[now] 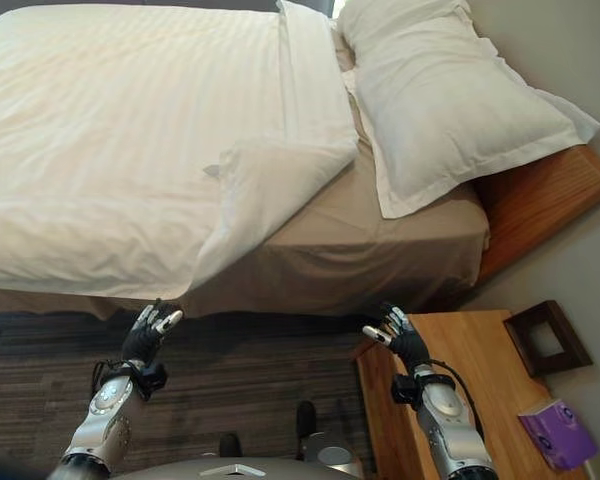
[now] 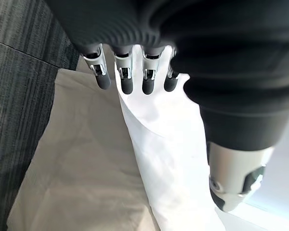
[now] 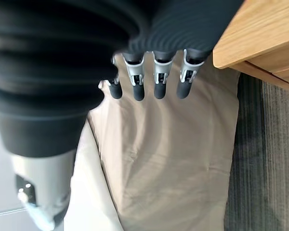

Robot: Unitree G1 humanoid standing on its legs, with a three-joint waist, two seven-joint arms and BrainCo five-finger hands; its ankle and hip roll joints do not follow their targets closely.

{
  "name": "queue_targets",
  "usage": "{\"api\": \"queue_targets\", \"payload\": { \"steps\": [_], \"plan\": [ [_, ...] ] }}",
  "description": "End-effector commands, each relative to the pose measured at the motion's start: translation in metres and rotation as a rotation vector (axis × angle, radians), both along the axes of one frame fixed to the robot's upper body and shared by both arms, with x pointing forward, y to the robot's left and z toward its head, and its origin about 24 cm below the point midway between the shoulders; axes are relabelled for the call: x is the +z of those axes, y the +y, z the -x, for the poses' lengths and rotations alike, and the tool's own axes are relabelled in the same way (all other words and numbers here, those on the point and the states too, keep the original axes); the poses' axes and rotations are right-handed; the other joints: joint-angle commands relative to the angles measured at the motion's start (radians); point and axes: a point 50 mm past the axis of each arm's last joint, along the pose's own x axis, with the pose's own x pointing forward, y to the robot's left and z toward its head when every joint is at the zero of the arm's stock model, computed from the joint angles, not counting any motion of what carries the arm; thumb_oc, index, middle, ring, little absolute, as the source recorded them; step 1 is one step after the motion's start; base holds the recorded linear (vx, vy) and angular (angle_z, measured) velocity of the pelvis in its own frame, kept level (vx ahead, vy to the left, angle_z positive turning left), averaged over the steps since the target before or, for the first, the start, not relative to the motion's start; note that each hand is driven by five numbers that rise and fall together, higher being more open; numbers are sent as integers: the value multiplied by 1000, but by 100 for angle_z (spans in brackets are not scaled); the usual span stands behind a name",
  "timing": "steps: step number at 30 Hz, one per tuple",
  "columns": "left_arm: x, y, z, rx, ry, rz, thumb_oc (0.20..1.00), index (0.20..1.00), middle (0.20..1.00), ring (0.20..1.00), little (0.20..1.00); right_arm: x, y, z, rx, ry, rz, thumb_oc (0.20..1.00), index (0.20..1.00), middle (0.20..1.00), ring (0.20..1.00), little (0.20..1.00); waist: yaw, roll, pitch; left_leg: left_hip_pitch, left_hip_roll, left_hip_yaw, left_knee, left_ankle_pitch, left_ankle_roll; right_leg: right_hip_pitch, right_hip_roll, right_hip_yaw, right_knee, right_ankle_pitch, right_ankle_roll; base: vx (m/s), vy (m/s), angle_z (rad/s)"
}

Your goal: Making the bed.

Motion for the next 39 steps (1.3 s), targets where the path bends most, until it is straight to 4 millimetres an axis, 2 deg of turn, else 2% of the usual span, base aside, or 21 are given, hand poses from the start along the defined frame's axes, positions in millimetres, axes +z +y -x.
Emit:
{"api": "queue_targets", "payload": {
  "steps": [1,4,8,11,13,15,17,18,19,21,24,27,28,31,32,33,34,35,36,37,39],
  "plan": [
    [23,14,-14,24,-126,-43,1000,1000,1000,1000,1000,30,21,-28,145,-164,15,1000,1000,1000,1000,1000,30,-32,-16,-70,3,-42,98,-37,6,20,-76,60,134,-91,125,3,81,-5],
    [23,16,-13,22,-126,-48,1000,1000,1000,1000,1000,30,27,-28,194,-162,8,1000,1000,1000,1000,1000,40,-34,-13,-66,-10,-53,101,-43,16,12,-92,47,179,-83,137,17,95,-1],
    [24,18,-14,42,-133,-50,1000,1000,1000,1000,1000,27,31,-28,221,-146,20,1000,1000,1000,1000,1000,46,-27,-8,-48,-28,-74,92,-44,29,-21,-111,33,291,-34,151,21,105,6],
    [30,21,-15,55,-155,-53,1000,1000,1000,1000,1000,34,40,-36,273,-178,36,1000,1000,1000,1000,1000,58,-11,14,-31,-26,-74,90,-48,40,-77,-141,-17,433,10,147,0,113,24],
    [29,24,-15,62,-148,-60,1000,1000,1000,1000,1000,40,45,-42,316,-199,61,1000,1000,1000,1000,1000,61,-9,22,-11,-24,-72,87,-60,39,-110,-154,-59,464,4,140,83,73,14],
    [28,26,-12,74,-141,-57,1000,1000,1000,1000,1000,46,47,-47,341,-218,68,1000,1000,1000,1000,1000,54,-11,29,12,-24,-74,78,-72,33,-150,-135,-85,425,-14,130,135,24,8],
    [25,26,-10,73,-130,-45,1000,1000,1000,1000,1000,48,44,-48,344,-223,74,1000,1000,1000,1000,1000,36,-15,36,36,-30,-90,67,-84,29,-193,-84,-83,358,-30,125,189,-12,3],
    [24,25,-9,68,-124,-38,1000,1000,1000,1000,1000,48,42,-47,344,-219,77,1000,1000,1000,1000,1000,21,-16,41,58,-35,-105,57,-94,27,-216,-41,-72,303,-22,123,237,-24,21],
    [22,23,-10,62,-116,-42,1000,1000,1000,1000,1000,46,40,-45,335,-209,80,1000,1000,1000,1000,1000,9,-22,38,74,-44,-117,47,-100,23,-230,-22,-62,265,-13,123,236,-23,26],
    [22,15,-18,24,-118,-46,1000,1000,1000,1000,1000,41,35,-40,320,-187,94,1000,1000,1000,1000,1000,-9,-20,34,87,-46,-148,46,-106,16,-218,-6,-32,246,-12,119,187,-45,54],
    [19,-1,-21,-9,-124,-6,1000,1000,1000,1000,1000,32,28,-31,287,-143,98,1000,1000,1000,1000,1000,-19,-12,8,90,-37,-173,56,-116,11,-171,25,-6,232,-53,89,188,-90,86],
    [20,-12,-23,-23,-146,55,1000,1000,1000,1000,1000,30,19,-26,244,-136,100,1000,1000,1000,1000,1000,-33,9,-18,92,-12,-176,97,-122,-3,-147,37,-21,235,-86,65,232,-99,11],
    [21,-14,-25,-30,-150,59,1000,1000,1000,1000,1000,31,17,-26,230,-140,92,1000,1000,1000,1000,1000,-39,15,-21,77,-2,-174,140,-114,-17,-135,39,-29,229,-94,57,147,-114,7],
    [28,-24,-33,-67,-184,88,1000,1000,1000,1000,1000,36,10,-30,205,-163,99,1000,1000,1000,1000,1000,-42,8,0,-36,15,-136,389,-64,-76,-84,24,-64,208,-109,29,92,-123,31],
    [28,-24,-33,-67,-184,88,1000,1000,1000,1000,1000,36,10,-30,205,-164,99,1000,1000,1000,1000,1000,-44,9,0,-41,17,-138,398,-68,-77,-85,26,-66,208,-108,28,96,-144,56],
    [28,-27,-33,-79,-186,103,1000,1000,1000,1000,1000,40,8,-32,203,-174,123,1000,1000,1000,1000,1000,-26,-1,21,-111,32,-133,552,-21,-99,-54,28,-72,202,-122,6,59,-94,29],
    [28,-27,-33,-80,-187,103,1000,1000,1000,1000,1000,40,7,-32,203,-174,124,1000,1000,1000,1000,1000,-26,0,22,-113,34,-134,557,-23,-99,-54,29,-73,203,-122,6,162,-161,11],
    [25,-27,-30,-68,-168,113,1000,1000,1000,1000,1000,43,5,-33,187,-189,137,1000,1000,1000,1000,1000,-20,-12,31,-162,80,-112,597,-5,-85,-29,24,-71,196,-136,-3,97,-68,-11],
    [25,-27,-30,-68,-168,113,1000,1000,1000,1000,1000,43,5,-33,187,-188,137,1000,1000,1000,1000,1000,-19,-9,31,-164,83,-113,603,-9,-85,-30,27,-71,197,-137,-3,211,-61,-4],
    [22,-26,-28,-58,-152,121,1000,1000,1000,1000,1000,43,1,-29,159,-186,119,1000,1000,1000,1000,1000,-20,-18,29,-198,156,-76,525,-9,-70,-2,11,-67,185,-149,4,193,33,-10],
    [22,-21,-26,-72,-141,75,1000,1000,1000,1000,1000,41,-2,-25,154,-173,126,1000,1000,1000,1000,1000,-15,-13,24,-190,172,-87,395,-19,-74,24,8,-53,170,-161,16,268,101,5]
  ]
}}
